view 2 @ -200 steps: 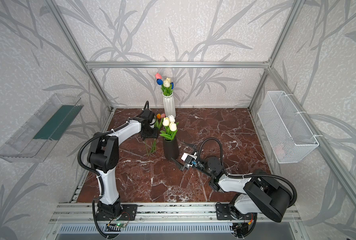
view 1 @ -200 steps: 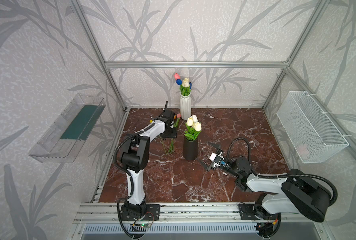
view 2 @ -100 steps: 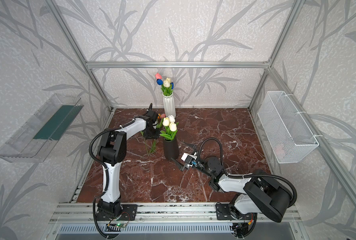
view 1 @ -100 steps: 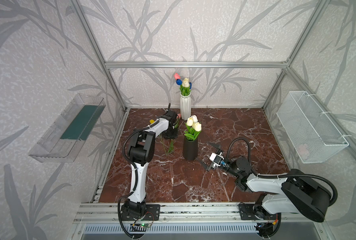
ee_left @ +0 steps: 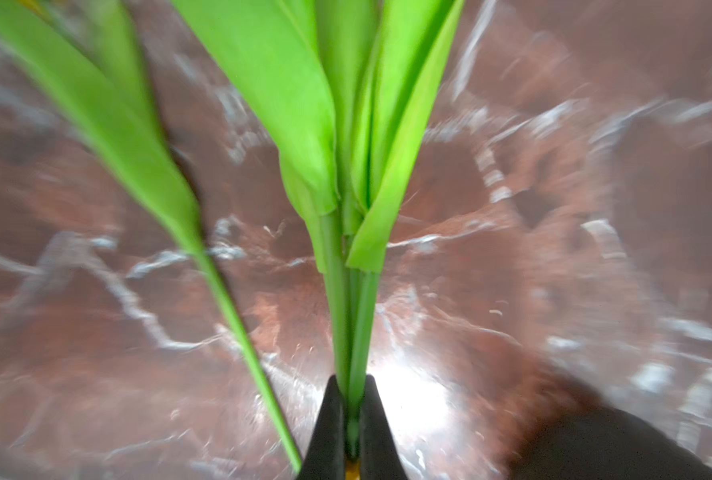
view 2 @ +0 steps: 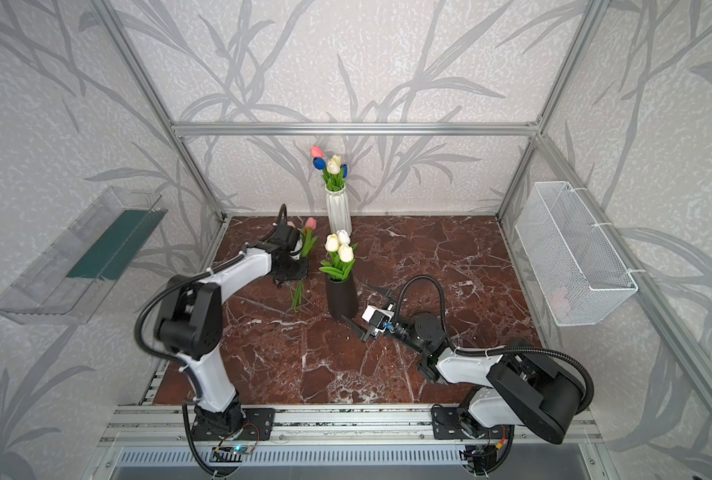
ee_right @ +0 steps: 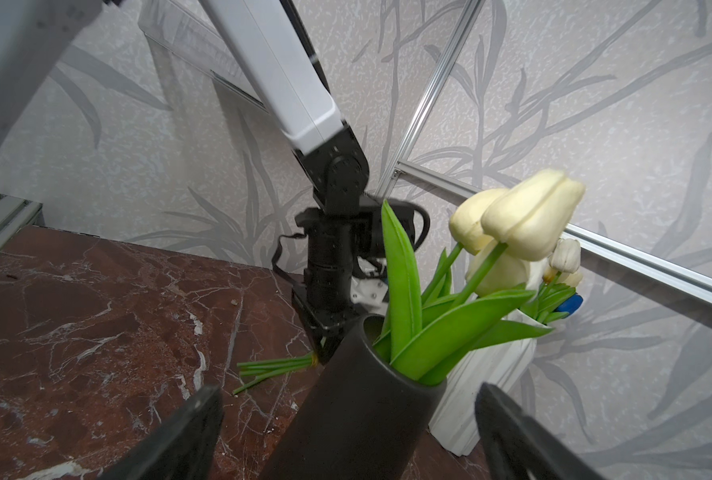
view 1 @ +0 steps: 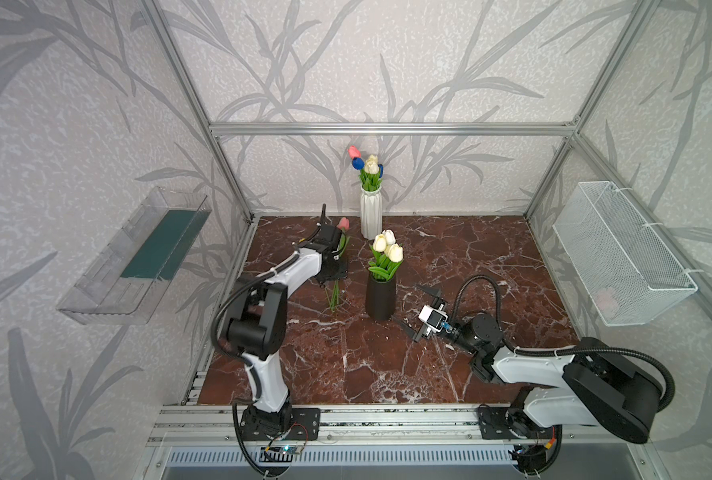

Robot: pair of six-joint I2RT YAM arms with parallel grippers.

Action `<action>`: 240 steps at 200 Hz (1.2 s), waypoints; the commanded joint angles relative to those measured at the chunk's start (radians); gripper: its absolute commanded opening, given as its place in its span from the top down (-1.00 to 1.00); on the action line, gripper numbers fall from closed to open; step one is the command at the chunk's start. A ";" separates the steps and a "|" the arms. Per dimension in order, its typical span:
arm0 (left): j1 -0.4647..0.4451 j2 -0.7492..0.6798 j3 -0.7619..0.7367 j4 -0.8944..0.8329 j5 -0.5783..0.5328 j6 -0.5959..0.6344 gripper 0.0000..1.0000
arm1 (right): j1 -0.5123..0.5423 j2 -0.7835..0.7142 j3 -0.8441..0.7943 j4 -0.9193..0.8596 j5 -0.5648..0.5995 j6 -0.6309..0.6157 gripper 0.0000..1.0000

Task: Arrange the flowers into the vase
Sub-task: 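Lift the banded tulip bunch upright and carry it over the black cylinder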

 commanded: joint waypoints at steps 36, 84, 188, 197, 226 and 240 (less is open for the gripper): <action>-0.007 -0.598 -0.447 0.877 0.210 0.071 1.00 | 0.009 -0.020 -0.009 0.042 0.020 -0.002 -0.90; -0.013 -0.703 -0.590 1.287 0.511 -0.027 1.00 | 0.011 -0.021 -0.009 0.042 0.013 0.001 -0.90; -0.130 -0.562 -0.577 1.392 0.591 -0.052 1.00 | 0.015 -0.025 -0.008 0.042 0.012 -0.002 -0.90; -0.135 -0.549 -0.573 1.403 0.591 -0.059 1.00 | 0.015 -0.027 -0.009 0.042 0.013 -0.004 -0.90; -0.140 -0.505 -0.569 1.434 0.593 -0.065 1.00 | 0.014 -0.025 -0.009 0.042 0.013 -0.005 -0.90; -0.142 -0.490 -0.571 1.443 0.580 -0.057 1.00 | 0.014 -0.025 -0.009 0.042 0.013 -0.005 -0.90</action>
